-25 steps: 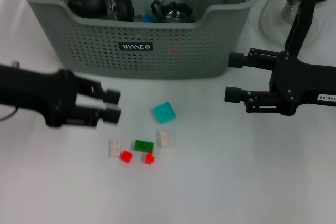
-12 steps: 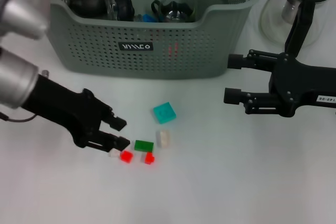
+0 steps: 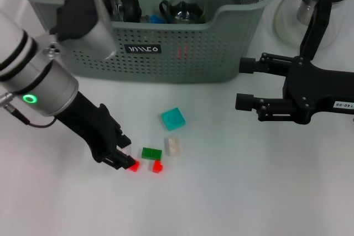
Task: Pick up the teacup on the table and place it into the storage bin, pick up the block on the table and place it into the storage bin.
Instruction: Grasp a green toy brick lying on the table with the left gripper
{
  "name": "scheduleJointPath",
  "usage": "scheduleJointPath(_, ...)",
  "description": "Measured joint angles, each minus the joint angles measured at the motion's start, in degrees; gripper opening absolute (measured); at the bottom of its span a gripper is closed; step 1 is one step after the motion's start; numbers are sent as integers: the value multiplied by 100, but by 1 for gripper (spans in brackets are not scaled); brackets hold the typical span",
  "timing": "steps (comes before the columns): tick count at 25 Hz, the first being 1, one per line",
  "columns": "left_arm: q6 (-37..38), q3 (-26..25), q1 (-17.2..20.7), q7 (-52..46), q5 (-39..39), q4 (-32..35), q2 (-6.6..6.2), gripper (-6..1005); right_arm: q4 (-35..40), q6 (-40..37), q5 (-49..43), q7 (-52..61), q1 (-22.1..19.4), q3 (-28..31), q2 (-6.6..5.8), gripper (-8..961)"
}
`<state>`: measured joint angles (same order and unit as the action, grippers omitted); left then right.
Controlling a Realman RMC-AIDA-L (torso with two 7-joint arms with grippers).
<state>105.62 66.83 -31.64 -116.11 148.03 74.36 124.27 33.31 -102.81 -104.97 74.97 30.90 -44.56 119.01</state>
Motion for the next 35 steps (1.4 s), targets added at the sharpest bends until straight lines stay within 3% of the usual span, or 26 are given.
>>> scheduleJointPath(13, -1067, 1577, 508, -607, 291, 832, 28, 448, 0, -2, 3, 0, -3, 14, 0, 850)
scheduleJointPath(21, -1141, 1877, 533, -590, 190, 953, 36, 643, 0, 14, 3, 0, 6, 101, 0, 851)
scheduleJointPath(35, -1598, 2533, 506, -647, 375, 771, 18, 499, 0, 27, 3, 0, 3, 153, 0, 850)
